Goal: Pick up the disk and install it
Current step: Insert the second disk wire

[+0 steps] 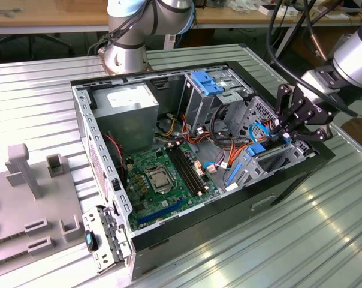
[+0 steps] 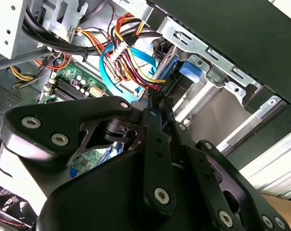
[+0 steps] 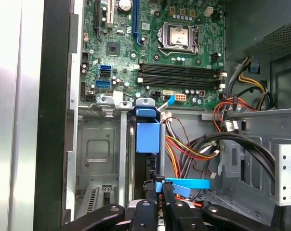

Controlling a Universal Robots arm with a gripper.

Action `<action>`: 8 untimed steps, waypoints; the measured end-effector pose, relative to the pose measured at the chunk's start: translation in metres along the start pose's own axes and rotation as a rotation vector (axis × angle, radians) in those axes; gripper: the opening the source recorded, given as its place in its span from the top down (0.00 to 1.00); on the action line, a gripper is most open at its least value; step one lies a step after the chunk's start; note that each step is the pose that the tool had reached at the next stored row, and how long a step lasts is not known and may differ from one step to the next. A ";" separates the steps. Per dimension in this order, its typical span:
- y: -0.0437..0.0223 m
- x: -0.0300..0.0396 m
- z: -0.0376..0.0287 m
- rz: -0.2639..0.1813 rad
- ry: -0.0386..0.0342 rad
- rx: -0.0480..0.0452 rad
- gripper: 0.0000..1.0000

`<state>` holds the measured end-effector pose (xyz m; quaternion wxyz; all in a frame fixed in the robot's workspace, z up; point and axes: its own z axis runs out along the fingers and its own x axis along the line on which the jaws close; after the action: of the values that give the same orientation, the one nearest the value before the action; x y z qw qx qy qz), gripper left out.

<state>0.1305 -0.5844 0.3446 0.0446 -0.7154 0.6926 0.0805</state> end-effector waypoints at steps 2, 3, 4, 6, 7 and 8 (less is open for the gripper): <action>-0.0001 0.0002 0.0010 -0.001 -0.0011 -0.0001 0.83; -0.0002 0.0004 0.0013 -0.001 -0.0016 -0.0002 0.83; -0.0006 0.0006 0.0013 -0.001 -0.0025 -0.0001 0.83; -0.0029 0.0006 0.0012 -0.001 -0.0025 -0.0002 0.83; -0.0043 0.0007 0.0011 -0.001 -0.0025 -0.0002 0.83; -0.0047 0.0007 0.0011 -0.001 -0.0026 -0.0001 0.83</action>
<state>0.1352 -0.5847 0.3432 0.0456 -0.7158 0.6921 0.0814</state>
